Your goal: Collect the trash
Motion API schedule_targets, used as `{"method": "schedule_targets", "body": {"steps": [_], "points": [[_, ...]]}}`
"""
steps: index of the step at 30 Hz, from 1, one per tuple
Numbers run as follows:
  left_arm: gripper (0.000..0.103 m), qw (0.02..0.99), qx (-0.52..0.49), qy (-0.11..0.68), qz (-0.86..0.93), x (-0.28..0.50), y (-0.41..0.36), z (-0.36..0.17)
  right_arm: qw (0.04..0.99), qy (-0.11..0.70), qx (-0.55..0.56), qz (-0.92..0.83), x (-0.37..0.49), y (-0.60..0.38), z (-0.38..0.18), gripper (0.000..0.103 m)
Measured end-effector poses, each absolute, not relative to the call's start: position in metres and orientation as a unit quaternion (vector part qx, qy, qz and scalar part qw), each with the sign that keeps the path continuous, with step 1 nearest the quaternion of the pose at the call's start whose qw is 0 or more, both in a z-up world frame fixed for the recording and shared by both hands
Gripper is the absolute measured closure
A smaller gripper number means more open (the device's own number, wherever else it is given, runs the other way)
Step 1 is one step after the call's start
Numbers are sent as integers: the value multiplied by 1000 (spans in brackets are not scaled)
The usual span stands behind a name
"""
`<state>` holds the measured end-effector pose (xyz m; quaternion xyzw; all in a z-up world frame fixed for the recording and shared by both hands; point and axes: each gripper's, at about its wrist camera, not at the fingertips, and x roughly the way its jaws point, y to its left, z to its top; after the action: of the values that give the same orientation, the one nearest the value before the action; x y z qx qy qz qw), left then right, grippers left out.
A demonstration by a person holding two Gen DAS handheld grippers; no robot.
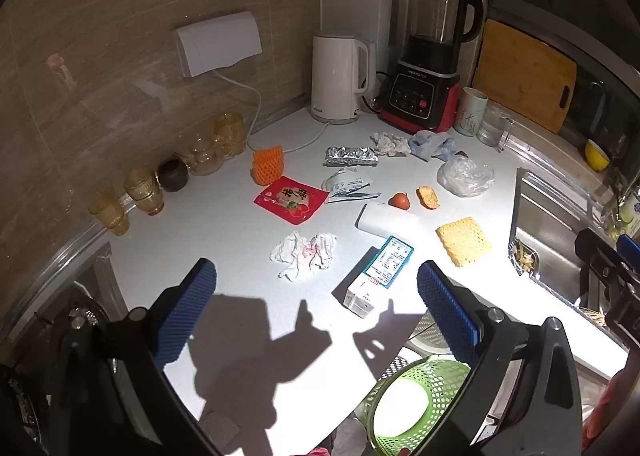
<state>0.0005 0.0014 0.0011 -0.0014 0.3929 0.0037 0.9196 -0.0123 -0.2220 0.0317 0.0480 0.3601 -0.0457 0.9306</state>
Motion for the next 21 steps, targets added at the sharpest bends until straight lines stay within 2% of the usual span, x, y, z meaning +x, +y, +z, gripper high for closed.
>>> {"method": "schedule_targets", "body": {"steps": [21], "points": [[7, 919, 0, 393, 1, -3, -5, -3, 929, 364, 47, -45, -13, -216, 26, 2]]}}
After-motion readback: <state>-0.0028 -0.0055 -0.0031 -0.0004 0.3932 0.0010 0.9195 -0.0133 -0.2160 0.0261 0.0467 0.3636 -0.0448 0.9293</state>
